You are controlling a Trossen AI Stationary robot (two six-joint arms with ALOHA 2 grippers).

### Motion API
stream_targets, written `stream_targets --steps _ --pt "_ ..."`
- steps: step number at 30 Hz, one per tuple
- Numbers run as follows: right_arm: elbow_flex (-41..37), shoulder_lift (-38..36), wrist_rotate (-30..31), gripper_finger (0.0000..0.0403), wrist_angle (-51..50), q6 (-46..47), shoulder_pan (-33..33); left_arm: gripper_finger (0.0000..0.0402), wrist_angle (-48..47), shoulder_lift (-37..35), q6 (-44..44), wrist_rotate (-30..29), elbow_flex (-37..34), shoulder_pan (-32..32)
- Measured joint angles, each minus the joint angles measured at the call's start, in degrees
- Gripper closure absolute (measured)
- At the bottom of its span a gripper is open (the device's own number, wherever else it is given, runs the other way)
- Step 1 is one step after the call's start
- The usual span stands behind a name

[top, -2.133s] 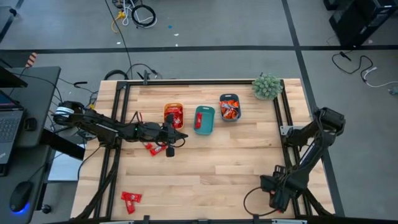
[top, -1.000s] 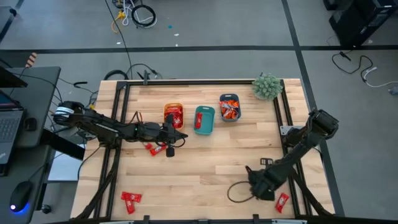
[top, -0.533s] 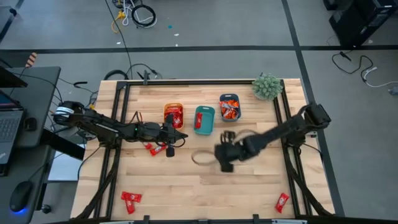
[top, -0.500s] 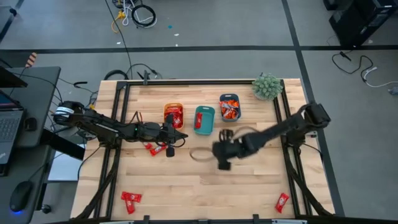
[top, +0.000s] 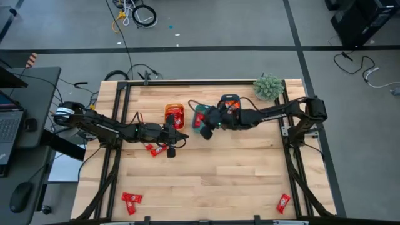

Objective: Sort candy
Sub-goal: Put the red chocolate into the green bin

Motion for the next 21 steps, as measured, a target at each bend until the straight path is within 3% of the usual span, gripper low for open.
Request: stream_targets --steps 9,21 --pt "0.0 0.0 -0.2 0.0312 0.9 4.3 -2.7 0.0401 0.4 0.0 0.0 0.0 0.0 0.0" --pt "0.0 0.0 -0.3 0.0198 0.8 3.9 -3.0 0.0401 0.4 0.0 -0.1 0.0 0.0 0.0"
